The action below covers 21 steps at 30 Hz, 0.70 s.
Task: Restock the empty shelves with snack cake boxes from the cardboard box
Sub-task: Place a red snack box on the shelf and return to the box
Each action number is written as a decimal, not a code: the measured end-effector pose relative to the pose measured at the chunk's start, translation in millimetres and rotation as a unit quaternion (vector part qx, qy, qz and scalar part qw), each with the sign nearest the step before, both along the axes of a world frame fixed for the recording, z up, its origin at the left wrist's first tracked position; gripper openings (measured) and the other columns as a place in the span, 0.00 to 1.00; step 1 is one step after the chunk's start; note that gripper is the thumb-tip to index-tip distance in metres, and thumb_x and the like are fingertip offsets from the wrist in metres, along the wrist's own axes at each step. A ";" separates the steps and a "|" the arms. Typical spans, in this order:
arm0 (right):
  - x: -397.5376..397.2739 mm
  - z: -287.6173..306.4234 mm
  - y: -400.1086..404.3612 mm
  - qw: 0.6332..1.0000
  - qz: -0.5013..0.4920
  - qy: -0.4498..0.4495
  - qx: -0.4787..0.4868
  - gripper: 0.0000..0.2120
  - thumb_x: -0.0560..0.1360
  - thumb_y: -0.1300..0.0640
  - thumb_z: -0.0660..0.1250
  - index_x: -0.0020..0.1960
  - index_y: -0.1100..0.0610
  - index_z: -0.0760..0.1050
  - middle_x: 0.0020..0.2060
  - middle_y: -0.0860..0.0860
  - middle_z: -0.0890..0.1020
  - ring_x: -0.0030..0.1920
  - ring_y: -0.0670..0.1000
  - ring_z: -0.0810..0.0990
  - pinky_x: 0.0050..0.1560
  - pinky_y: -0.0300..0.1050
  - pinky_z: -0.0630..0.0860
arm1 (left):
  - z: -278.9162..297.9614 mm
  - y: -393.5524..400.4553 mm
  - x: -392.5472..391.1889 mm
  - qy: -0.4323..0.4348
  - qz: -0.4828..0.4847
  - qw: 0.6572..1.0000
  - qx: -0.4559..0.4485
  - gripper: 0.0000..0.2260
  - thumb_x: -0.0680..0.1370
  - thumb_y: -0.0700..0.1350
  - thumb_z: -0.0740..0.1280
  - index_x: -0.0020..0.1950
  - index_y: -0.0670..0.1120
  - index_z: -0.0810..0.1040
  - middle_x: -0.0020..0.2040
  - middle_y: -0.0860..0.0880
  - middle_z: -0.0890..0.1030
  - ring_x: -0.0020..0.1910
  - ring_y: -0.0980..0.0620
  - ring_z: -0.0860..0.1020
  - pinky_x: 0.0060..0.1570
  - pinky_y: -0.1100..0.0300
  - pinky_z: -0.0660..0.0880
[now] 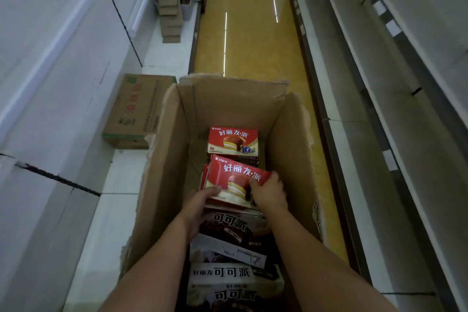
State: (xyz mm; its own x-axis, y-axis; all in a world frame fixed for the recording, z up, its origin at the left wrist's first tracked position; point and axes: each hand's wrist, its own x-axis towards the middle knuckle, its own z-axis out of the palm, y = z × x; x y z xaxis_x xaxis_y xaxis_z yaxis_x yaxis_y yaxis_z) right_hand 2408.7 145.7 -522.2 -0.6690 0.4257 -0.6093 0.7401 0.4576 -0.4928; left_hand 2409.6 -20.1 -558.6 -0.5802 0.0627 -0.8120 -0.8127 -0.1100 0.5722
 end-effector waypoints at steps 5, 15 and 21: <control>10.0 54.5 -1.9 0.977 -0.167 0.046 -0.128 0.37 0.73 0.45 0.70 0.72 0.61 0.59 0.64 0.60 0.74 0.62 0.61 0.75 0.63 0.57 0.73 | 63.8 -13.2 15.9 0.028 -0.007 1.000 0.007 0.19 0.71 0.47 0.72 0.59 0.42 0.74 0.47 0.42 0.83 0.44 0.45 0.82 0.37 0.56 0.77; 64.6 140.0 34.2 0.950 -0.196 0.132 -0.206 0.13 0.70 0.51 0.75 0.43 0.59 0.75 0.39 0.55 0.81 0.44 0.57 0.82 0.52 0.55 0.80 | 173.1 19.4 61.0 0.085 -0.016 0.995 0.043 0.32 0.73 0.71 0.53 0.57 0.46 0.78 0.51 0.41 0.84 0.51 0.44 0.82 0.44 0.53 0.78; 110.7 170.7 68.7 0.901 -0.265 0.135 -0.316 0.15 0.73 0.51 0.72 0.49 0.64 0.76 0.43 0.62 0.84 0.40 0.61 0.84 0.36 0.49 0.80 | 198.0 46.6 84.7 0.121 -0.017 0.992 -0.006 0.23 0.78 0.59 0.61 0.57 0.40 0.79 0.46 0.41 0.85 0.48 0.42 0.83 0.48 0.50 0.79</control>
State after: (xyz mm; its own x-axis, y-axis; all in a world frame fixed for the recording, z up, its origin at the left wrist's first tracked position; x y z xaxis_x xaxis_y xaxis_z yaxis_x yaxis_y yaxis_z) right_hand 2519.4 214.4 -351.5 -0.6339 0.3532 -0.6880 0.5870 -0.3596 -0.7254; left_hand 2494.3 26.5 -360.6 -0.7567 0.0764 -0.6493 -0.6537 -0.0767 0.7528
